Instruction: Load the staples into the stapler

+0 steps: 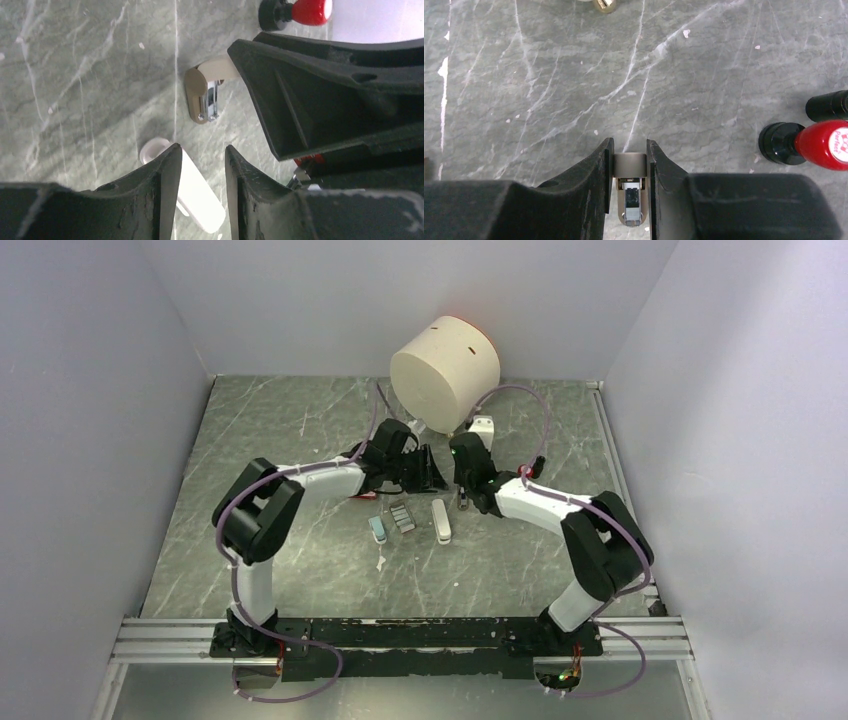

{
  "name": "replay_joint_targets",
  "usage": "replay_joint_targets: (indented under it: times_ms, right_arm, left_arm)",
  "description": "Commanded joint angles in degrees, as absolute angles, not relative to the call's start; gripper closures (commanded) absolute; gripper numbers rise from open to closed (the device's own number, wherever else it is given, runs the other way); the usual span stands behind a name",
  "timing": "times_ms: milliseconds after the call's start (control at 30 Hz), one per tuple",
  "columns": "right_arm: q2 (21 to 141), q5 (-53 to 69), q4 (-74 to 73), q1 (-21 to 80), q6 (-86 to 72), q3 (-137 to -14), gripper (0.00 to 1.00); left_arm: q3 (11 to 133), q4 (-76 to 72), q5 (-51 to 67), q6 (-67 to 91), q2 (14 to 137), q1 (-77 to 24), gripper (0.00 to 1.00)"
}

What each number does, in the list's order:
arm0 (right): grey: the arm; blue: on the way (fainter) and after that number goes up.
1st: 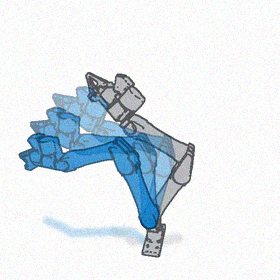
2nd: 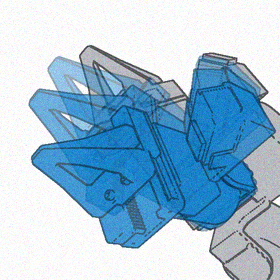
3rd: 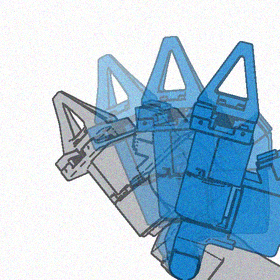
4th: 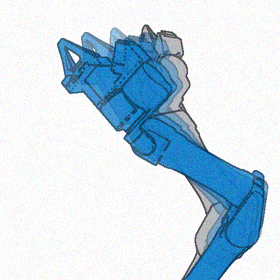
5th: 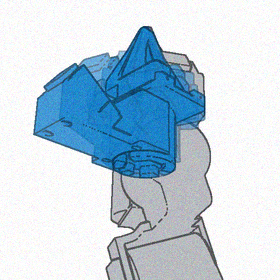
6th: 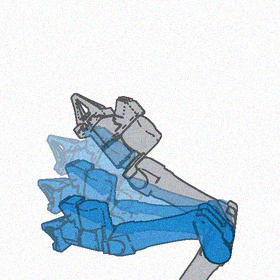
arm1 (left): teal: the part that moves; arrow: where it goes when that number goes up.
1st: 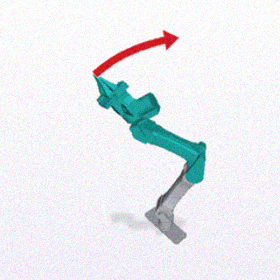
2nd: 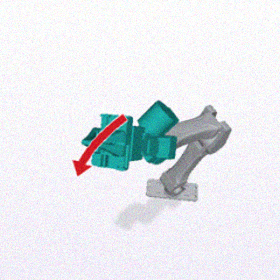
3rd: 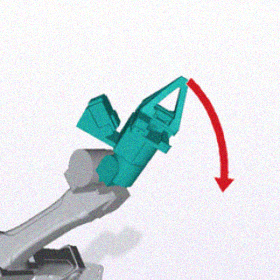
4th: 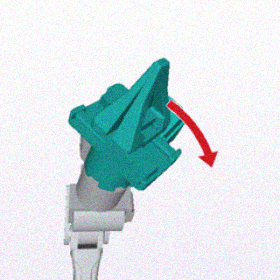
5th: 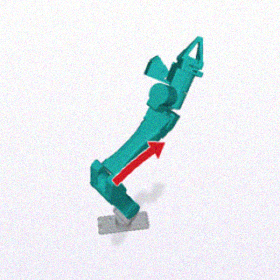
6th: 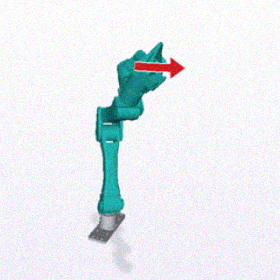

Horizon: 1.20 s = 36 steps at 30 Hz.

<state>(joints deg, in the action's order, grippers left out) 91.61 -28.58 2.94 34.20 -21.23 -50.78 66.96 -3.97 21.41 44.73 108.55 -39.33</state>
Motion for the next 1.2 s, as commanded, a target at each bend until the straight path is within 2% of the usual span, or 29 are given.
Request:
replay_joint_targets:
  times_ms: [0,267,467,767,967,1167]
  right_arm:
    - [93.97,-27.74,4.59,32.87,-20.38,-53.75,0.76]
    - [95.59,-25.32,3.78,31.5,-20.9,-55.43,0.75]
    - [95.8,-24.32,3.6,31.13,-21.62,-55.24,0.76]
    - [95.95,-23.32,3.42,31.03,-22.56,-54.76,0.76]
    - [95.55,-22.58,3.1,31.03,-22.96,-54.48,0.76]
    - [94.93,-19.95,0.9,31.08,-23.68,-54.46,0.77]
  left_arm:
    - [72.21,-3.82,21.33,43.26,112.69,-39.64,0.58]
    - [74.38,-7.73,22.64,42.62,118.29,-40.18,0.55]
    - [76.14,-9.23,22.22,40.95,121.59,-41.43,0.68]
    - [76.38,-10.68,21.66,41.02,124.65,-42.56,0.72]
    - [76.65,-8.61,19.08,41.97,125.78,-42.82,0.84]
    - [77.0,-5.73,17.23,43.1,127.29,-42.91,0.89]
